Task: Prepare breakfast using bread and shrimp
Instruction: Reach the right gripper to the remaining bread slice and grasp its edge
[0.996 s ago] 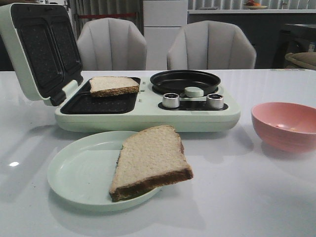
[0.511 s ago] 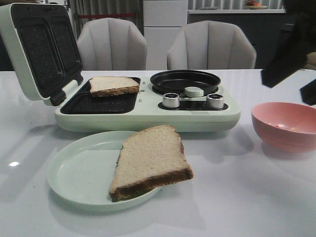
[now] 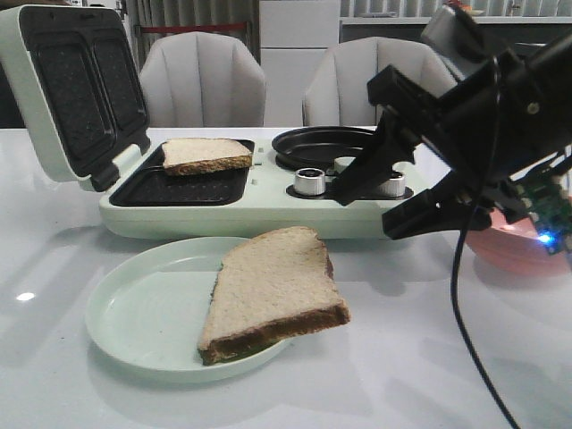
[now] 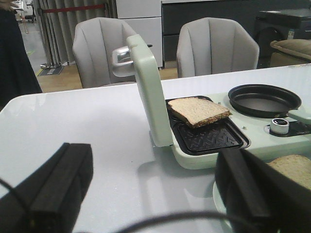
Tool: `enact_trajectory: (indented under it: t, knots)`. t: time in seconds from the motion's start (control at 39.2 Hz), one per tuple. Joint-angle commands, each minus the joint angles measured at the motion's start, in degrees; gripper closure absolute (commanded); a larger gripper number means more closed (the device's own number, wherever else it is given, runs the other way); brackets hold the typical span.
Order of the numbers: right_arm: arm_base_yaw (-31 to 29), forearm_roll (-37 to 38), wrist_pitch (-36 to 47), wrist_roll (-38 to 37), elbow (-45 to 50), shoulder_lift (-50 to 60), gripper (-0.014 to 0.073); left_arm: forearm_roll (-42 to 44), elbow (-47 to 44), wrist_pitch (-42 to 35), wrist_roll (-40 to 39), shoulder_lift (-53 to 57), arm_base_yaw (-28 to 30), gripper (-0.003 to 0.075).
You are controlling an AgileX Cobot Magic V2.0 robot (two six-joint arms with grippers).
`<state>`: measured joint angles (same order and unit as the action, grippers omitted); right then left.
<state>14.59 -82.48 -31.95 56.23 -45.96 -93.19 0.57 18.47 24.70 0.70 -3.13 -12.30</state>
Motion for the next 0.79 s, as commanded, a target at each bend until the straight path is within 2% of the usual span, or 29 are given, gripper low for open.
enact_trajectory:
  t: [0.0,0.26,0.77]
  knots:
    - [0.0,-4.4,-1.9,3.7,-2.7,-2.0,0.0104,-0.6,1.5,-4.8,-0.2,-0.7,0.1,0.0157]
    - [0.0,-4.8,-5.9,5.5,-6.8,-9.1,0.0104,-0.6,1.5,-4.8,-0.2,-0.7,0.1,0.0157]
    - [0.0,-7.5,-11.8,5.8,-10.7,-15.7,0.0104,-0.6,1.5,-4.8,-0.2,-0.7,0.1,0.0157]
